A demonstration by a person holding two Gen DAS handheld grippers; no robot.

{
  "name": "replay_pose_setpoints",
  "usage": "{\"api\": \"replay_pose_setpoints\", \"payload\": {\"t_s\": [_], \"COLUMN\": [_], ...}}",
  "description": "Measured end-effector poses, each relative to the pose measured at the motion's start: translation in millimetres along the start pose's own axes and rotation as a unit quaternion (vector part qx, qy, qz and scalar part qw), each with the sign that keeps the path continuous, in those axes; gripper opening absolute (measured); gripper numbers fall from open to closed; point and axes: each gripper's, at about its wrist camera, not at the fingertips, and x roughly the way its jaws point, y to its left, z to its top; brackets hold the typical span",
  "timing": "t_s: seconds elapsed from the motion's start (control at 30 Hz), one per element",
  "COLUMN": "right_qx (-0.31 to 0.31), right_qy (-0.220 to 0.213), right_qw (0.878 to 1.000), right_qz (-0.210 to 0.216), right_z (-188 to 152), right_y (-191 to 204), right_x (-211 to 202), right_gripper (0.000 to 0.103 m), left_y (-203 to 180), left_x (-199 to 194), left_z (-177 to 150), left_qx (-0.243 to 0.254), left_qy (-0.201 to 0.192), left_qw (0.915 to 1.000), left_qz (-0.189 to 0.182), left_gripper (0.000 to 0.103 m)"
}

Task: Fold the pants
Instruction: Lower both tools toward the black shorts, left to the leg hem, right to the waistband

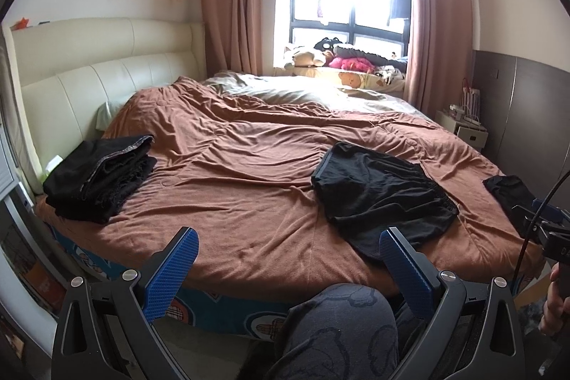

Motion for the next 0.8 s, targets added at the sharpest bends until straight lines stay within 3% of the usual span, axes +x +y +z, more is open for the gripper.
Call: {"api": "replay_pose_setpoints", "payload": {"t_s": [0.23, 0.47, 0.57, 0.8], "right_qx": [0.023, 0.047, 0.055, 0.071], "right_qy": [0.022, 0.047, 0.065, 0.099], "right_qw": [0.999, 0.998, 0.996, 0.992], "right_qz": [0.007, 0.008, 0.012, 0.014], "right_z": [8.8, 13.4, 14.9, 16.2], "right_y": [-24.7, -51.0, -59.6, -78.0], "right_x": [30.3, 62.6, 77.1, 104.5], "right_gripper": [0.103, 0.103, 0.089, 0.089], "left_y": [-16.3, -27.1, -28.8, -33.7], "left_x": [43.1, 88.9, 109.5, 153.7], "left_z": [3.4, -1.2, -5.5, -10.1], "left_qx": [-0.005, -0.019, -0.034, -0.070], "left_qy": [0.035, 0.087, 0.115, 0.179], "left_qw": [0.9990, 0.9945, 0.9901, 0.9748], "left_qz": [-0.028, -0.056, -0.074, -0.113], "left_gripper": [0.102, 0.085, 0.077, 0.066]}}
